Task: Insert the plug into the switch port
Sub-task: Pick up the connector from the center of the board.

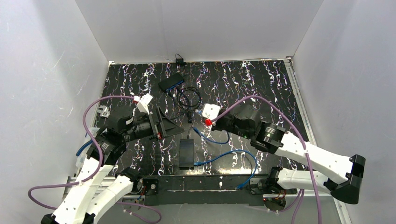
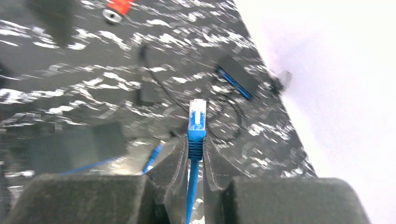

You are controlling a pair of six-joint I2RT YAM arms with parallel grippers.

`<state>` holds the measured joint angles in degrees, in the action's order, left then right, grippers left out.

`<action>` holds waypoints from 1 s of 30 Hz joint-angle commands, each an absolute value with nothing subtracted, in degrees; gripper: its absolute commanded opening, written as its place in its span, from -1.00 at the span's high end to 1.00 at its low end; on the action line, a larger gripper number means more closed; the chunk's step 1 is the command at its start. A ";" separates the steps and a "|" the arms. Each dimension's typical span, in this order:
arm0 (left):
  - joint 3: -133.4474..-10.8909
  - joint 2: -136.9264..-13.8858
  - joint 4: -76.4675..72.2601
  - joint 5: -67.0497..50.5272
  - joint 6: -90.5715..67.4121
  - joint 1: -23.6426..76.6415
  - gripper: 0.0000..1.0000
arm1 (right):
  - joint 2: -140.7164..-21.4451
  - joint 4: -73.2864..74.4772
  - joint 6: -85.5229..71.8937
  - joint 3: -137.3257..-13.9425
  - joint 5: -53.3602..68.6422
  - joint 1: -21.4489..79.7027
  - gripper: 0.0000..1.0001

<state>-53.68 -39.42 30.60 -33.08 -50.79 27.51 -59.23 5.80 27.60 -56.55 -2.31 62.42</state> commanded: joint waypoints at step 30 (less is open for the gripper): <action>-41.44 -46.11 30.81 -26.11 -44.27 27.32 -0.96 | -64.64 6.93 14.59 -41.66 9.04 51.88 0.97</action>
<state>-43.39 -44.74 32.77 -27.29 -44.38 27.51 -63.34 9.10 19.19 -41.36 1.93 52.03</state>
